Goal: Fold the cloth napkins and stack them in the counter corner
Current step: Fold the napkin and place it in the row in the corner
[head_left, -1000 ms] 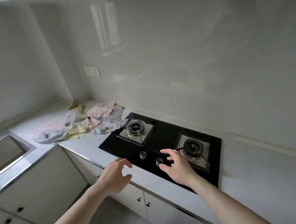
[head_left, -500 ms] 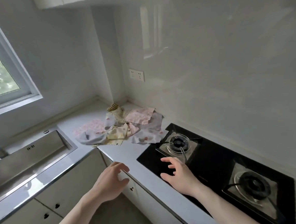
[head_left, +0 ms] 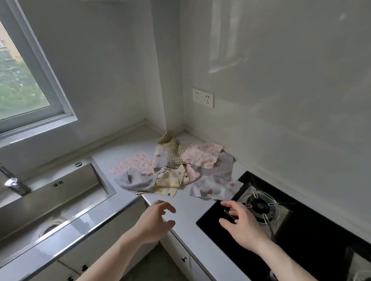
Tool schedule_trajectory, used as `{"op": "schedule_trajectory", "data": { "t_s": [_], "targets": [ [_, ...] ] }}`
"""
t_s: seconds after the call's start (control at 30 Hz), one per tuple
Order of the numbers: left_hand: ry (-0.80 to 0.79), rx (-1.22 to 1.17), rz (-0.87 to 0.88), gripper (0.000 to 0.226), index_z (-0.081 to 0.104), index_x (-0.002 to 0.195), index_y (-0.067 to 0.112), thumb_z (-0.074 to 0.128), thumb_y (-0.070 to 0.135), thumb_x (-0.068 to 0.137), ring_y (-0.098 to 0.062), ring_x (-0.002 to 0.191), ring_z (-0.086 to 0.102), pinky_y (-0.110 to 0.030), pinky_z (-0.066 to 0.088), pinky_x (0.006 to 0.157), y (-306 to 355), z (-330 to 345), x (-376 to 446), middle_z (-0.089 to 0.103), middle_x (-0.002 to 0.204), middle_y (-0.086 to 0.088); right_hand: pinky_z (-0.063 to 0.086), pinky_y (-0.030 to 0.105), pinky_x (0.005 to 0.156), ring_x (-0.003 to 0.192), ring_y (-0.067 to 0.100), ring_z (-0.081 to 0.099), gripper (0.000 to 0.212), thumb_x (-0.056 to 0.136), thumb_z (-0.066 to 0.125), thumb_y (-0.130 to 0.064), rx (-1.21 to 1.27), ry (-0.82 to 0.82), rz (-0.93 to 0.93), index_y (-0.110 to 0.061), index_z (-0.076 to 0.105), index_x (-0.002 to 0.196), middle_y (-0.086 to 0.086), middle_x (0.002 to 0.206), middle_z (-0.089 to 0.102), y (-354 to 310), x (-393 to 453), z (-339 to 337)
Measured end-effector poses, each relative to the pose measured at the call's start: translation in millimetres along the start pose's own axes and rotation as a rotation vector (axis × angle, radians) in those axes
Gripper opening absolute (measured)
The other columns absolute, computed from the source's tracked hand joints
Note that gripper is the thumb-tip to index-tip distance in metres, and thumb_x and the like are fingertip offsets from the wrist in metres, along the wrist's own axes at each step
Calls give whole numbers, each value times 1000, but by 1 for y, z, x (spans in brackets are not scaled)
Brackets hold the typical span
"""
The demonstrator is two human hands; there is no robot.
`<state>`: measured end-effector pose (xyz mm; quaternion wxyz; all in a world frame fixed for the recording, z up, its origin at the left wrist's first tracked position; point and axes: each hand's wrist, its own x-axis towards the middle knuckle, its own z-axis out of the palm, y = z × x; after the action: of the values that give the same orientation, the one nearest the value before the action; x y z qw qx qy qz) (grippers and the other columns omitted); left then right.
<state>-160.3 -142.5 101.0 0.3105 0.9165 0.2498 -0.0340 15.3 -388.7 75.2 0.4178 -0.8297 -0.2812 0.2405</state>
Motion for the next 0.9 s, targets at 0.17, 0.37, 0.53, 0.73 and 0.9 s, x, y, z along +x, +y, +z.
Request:
{"op": "schedule_trajectory", "data": {
  "t_s": [0.17,0.37,0.53,0.73,0.9],
  "targets": [
    [-90,45,49,29,60,120,37,67,31,92,-8,118,54,-23,45,92,-9,-10,55,49,136,13,47,30,103,123,2,51,45,90,71,-34,-8,63,68,-45,54,130,-21,133,50,10,18,10],
    [-216,153,206,38,59,131,32,66,33,93,-13,125,52,-23,41,101,-22,-19,139,47,142,8,48,29,103,120,-3,52,44,90,71,-37,-4,202,157,-45,54,130,-28,133,50,3,55,39],
    [-371,256,350,46,56,138,31,64,34,93,-16,141,43,-26,36,110,-41,-16,193,38,156,7,47,31,105,123,-1,51,45,91,71,-33,39,308,275,-44,54,131,-26,133,52,-5,82,82],
    [-496,343,453,53,52,143,29,62,30,92,-19,147,34,-29,30,116,-67,21,233,24,164,1,47,30,105,122,-2,51,42,90,71,-30,20,405,385,-43,55,127,-26,128,52,-1,98,116],
    [-395,358,606,60,45,145,31,60,40,87,-24,153,17,-40,29,120,-79,66,273,6,168,4,47,25,103,121,-8,49,41,90,71,-27,-103,445,358,-46,55,123,-34,124,47,25,121,118]
  ]
}}
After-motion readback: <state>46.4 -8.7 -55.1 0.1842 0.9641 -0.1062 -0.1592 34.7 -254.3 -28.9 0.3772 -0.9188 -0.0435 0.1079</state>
